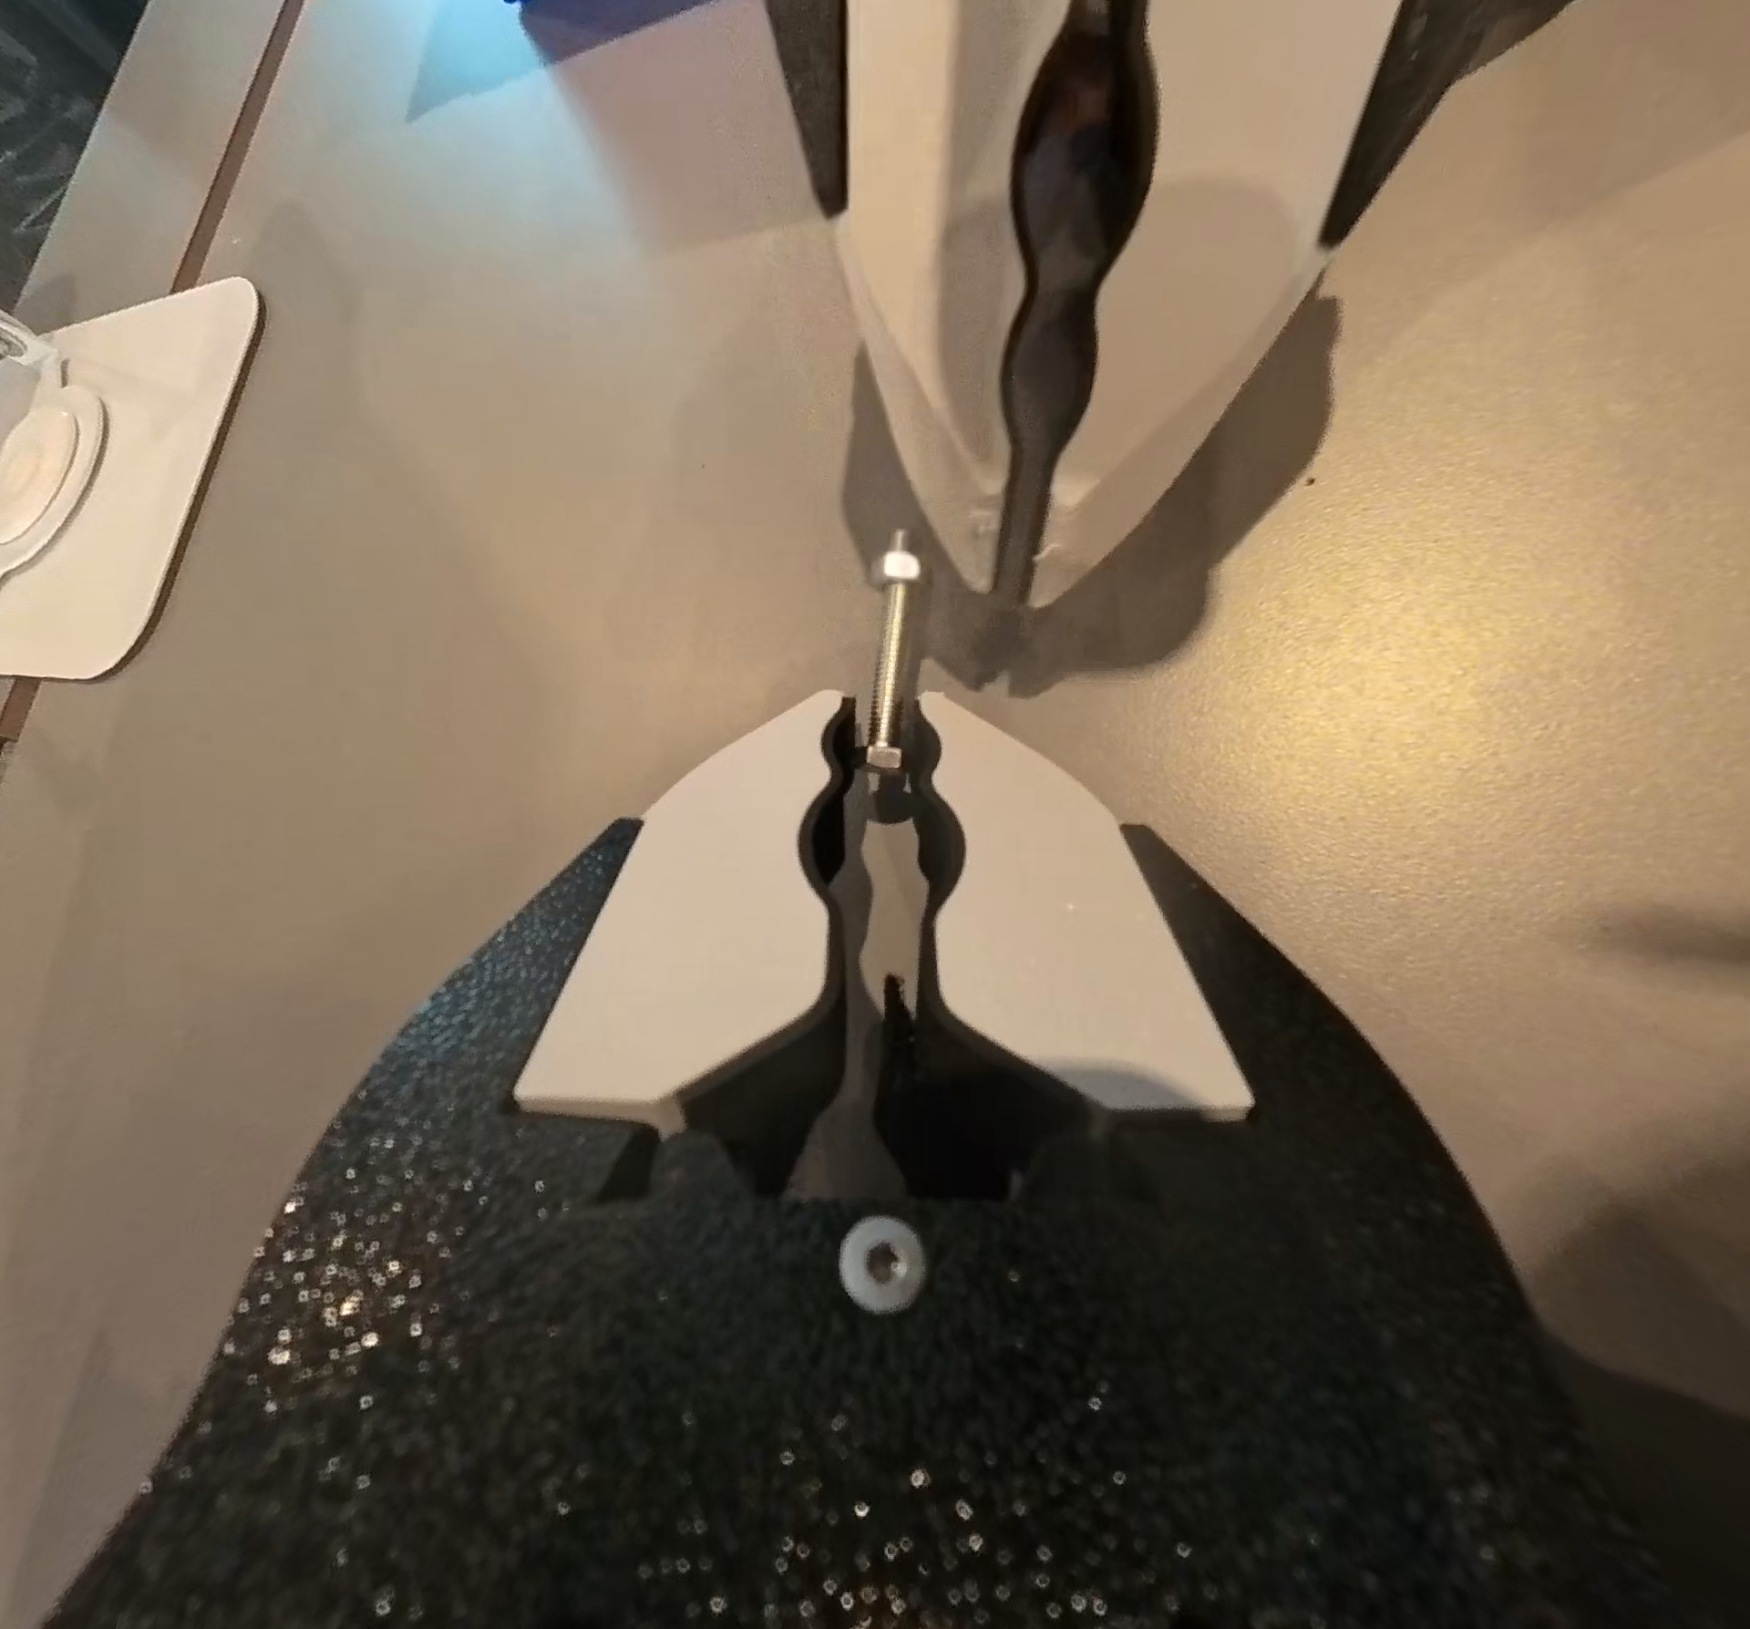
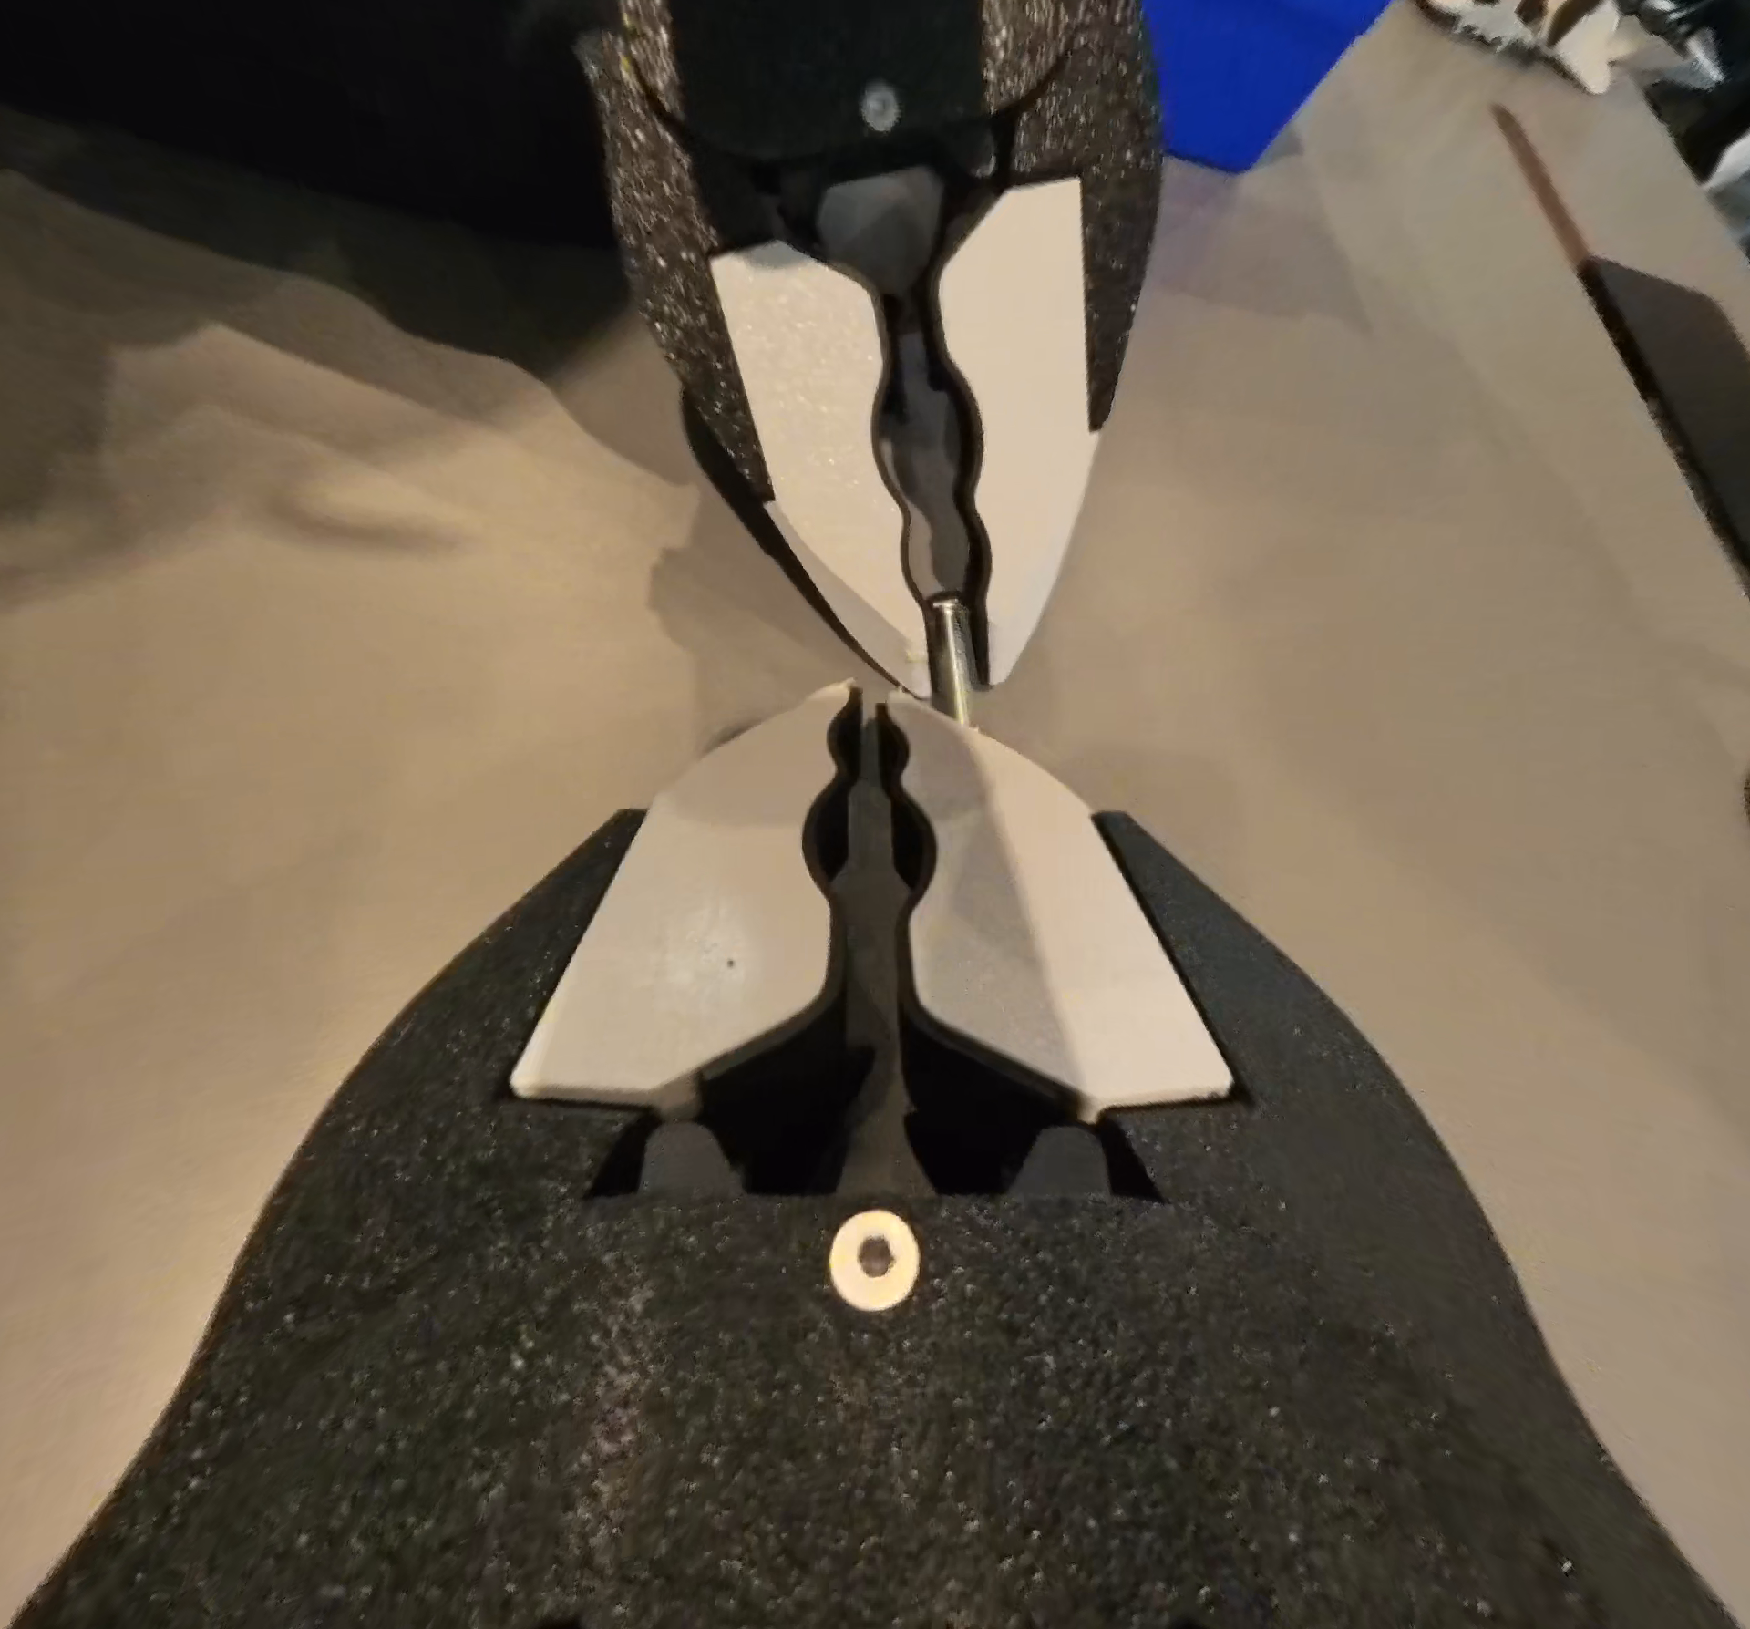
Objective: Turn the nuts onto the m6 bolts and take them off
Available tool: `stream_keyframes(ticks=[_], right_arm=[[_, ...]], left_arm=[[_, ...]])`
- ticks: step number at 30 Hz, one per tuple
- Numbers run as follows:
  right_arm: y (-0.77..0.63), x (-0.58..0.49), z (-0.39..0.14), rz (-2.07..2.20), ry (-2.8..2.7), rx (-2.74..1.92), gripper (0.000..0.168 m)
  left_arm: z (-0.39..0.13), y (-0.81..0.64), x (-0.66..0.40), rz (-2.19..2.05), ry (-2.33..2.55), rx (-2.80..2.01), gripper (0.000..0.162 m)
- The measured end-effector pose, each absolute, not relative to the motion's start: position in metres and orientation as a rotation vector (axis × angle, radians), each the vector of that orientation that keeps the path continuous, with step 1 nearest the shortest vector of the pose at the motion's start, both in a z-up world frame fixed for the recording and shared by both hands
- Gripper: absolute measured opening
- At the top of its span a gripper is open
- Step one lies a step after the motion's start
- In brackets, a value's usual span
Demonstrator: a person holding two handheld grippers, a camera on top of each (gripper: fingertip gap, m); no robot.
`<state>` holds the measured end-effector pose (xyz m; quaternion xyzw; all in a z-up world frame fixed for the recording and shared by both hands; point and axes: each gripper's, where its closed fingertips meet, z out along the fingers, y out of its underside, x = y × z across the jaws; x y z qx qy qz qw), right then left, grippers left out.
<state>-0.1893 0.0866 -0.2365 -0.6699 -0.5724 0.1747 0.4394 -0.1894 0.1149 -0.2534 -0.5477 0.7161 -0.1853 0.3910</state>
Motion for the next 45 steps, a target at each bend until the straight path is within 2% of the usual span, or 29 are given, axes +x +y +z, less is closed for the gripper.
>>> stream_keyframes(ticks=[2,8,13,26,27,28,29,31,36,40,41,42,43,45], right_arm=[[0.088,-0.189,-0.233,0.425,-1.406,-1.651,0.004],[0.099,-0.184,-0.233,0.333,-1.367,-1.666,0.028],[0.097,-0.185,-0.242,0.333,-1.396,-1.702,0.031],[0.092,-0.185,-0.240,0.396,-1.396,-1.714,0.030],[0.088,-0.187,-0.238,0.442,-1.406,-1.708,0.021],[0.077,-0.189,-0.237,0.526,-1.446,-1.697,0.001],[0.077,-0.190,-0.234,0.554,-1.428,-1.698,0.001],[0.083,-0.187,-0.230,0.506,-1.397,-1.687,0.006],[0.093,-0.185,-0.230,0.410,-1.362,-1.680,0.030],[0.092,-0.186,-0.241,0.375,-1.404,-1.708,0.035],[0.090,-0.187,-0.242,0.389,-1.416,-1.713,0.032],[0.084,-0.188,-0.243,0.434,-1.444,-1.715,0.015],[0.080,-0.189,-0.242,0.474,-1.454,-1.716,0.008],[0.081,-0.189,-0.239,0.484,-1.439,-1.715,0.007]], left_arm=[[-0.253,0.115,-0.189,-0.469,1.819,-1.391,0.010],[-0.253,0.115,-0.189,-0.471,1.818,-1.393,0.010],[-0.253,0.115,-0.189,-0.473,1.817,-1.396,0.010],[-0.253,0.115,-0.189,-0.475,1.816,-1.395,0.010],[-0.253,0.116,-0.190,-0.474,1.815,-1.398,0.010],[-0.253,0.116,-0.190,-0.480,1.812,-1.404,0.010],[-0.253,0.116,-0.190,-0.486,1.810,-1.409,0.010],[-0.253,0.116,-0.190,-0.489,1.809,-1.409,0.010],[-0.253,0.116,-0.190,-0.491,1.809,-1.411,0.010],[-0.253,0.116,-0.190,-0.491,1.808,-1.411,0.010],[-0.253,0.116,-0.190,-0.491,1.808,-1.411,0.010],[-0.253,0.116,-0.190,-0.492,1.808,-1.412,0.010],[-0.253,0.116,-0.190,-0.493,1.807,-1.413,0.010],[-0.253,0.116,-0.190,-0.494,1.807,-1.413,0.010]])
